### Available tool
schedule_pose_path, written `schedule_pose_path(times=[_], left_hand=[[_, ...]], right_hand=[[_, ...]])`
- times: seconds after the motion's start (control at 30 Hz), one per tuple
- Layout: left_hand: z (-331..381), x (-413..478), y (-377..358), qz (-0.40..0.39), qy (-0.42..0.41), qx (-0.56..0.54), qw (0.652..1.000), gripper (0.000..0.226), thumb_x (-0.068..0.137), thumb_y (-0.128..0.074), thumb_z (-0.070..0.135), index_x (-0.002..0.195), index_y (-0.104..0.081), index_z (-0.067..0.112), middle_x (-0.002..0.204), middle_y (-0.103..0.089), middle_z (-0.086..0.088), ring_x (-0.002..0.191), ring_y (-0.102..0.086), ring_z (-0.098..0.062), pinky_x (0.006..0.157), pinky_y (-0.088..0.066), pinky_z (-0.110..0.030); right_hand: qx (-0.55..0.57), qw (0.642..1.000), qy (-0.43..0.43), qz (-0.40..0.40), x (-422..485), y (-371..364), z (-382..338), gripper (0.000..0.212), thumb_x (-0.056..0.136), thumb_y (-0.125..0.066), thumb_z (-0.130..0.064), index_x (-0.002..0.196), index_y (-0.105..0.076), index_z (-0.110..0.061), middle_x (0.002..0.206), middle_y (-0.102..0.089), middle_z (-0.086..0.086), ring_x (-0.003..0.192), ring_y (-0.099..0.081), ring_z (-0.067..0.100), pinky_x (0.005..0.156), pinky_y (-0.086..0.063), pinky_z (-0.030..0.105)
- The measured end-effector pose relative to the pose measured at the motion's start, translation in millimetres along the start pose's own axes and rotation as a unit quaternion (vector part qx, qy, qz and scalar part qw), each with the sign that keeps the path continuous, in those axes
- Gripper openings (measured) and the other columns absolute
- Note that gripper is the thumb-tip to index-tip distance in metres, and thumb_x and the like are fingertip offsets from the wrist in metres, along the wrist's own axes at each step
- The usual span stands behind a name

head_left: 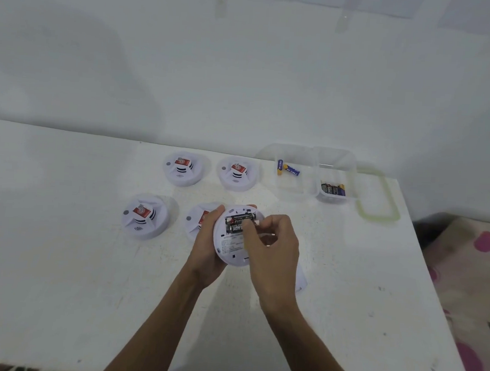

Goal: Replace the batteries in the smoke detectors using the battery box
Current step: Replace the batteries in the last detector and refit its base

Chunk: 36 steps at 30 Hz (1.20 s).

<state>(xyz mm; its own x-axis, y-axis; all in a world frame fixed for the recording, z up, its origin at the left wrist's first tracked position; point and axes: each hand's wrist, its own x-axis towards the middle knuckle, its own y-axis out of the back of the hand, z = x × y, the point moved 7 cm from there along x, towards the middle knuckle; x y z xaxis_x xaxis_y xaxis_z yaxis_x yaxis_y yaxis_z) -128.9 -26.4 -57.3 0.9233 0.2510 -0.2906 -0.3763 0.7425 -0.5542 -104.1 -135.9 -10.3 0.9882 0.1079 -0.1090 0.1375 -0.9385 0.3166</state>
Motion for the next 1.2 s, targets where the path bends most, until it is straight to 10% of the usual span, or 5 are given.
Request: schedule_pose_path(times=[0.33,0.8,0.87,1.0,1.2], left_hand=[[-3.1,2.0,5.3,-0.008,-0.001,-0.041,0.999,0.068,0.103,-0.014,0.027,0.081,-0.078,0.024,0.088,-0.075,-0.004,0.083,-0.070,-0.019,0.072,-0.058,-0.030],[-13.0,8.4,17.1,-0.012,0.000,0.011,1.000,0.058,0.100,-0.023,0.030,0.075,-0.076,0.029,0.079,-0.073,-0.001,0.073,-0.070,-0.016,0.065,-0.057,-0.027],[-8.6,6.6,14.2,-0.022,-0.003,0.024,0.999,0.034,0.091,-0.045,0.046,0.090,-0.073,0.026,0.091,-0.072,-0.007,0.083,-0.069,-0.022,0.076,-0.058,-0.040],[-20.8,7.6,15.1,-0.017,0.032,0.013,0.999,0.077,0.072,-0.064,0.060,0.124,-0.049,0.005,0.125,-0.046,-0.039,0.110,-0.044,-0.058,0.095,-0.031,-0.073],[-32.8,6.1,13.0,-0.031,0.058,0.037,0.997,0.043,0.082,-0.035,0.048,0.077,-0.076,0.038,0.083,-0.075,0.002,0.078,-0.071,-0.019,0.073,-0.057,-0.035]], right_hand=[[0.027,0.976,0.212,-0.038,10.1,10.6,-38.6,0.008,0.084,-0.047,-0.015,0.091,-0.051,-0.015,0.087,-0.056,0.000,0.082,-0.056,0.009,0.069,-0.049,0.014],[-0.372,0.756,0.485,-0.235,17.1,-27.5,-52.8,0.017,0.086,-0.053,-0.023,0.099,-0.064,-0.024,0.075,-0.047,-0.002,0.055,-0.034,0.012,0.049,-0.016,0.013],[-0.383,0.738,0.494,-0.252,18.8,-29.5,-53.9,0.018,0.085,-0.055,-0.023,0.100,-0.065,-0.025,0.071,-0.042,-0.004,0.054,-0.034,0.012,0.048,-0.014,0.014],[-0.404,0.710,0.488,-0.308,23.9,-33.2,-47.2,0.023,0.086,-0.055,-0.025,0.107,-0.063,-0.028,0.070,-0.039,-0.006,0.052,-0.035,0.011,0.048,-0.013,0.016],[-0.402,0.709,0.462,-0.350,29.5,-33.1,-35.5,0.023,0.085,-0.053,-0.028,0.108,-0.054,-0.029,0.076,-0.041,-0.004,0.055,-0.037,0.012,0.049,-0.020,0.016]])
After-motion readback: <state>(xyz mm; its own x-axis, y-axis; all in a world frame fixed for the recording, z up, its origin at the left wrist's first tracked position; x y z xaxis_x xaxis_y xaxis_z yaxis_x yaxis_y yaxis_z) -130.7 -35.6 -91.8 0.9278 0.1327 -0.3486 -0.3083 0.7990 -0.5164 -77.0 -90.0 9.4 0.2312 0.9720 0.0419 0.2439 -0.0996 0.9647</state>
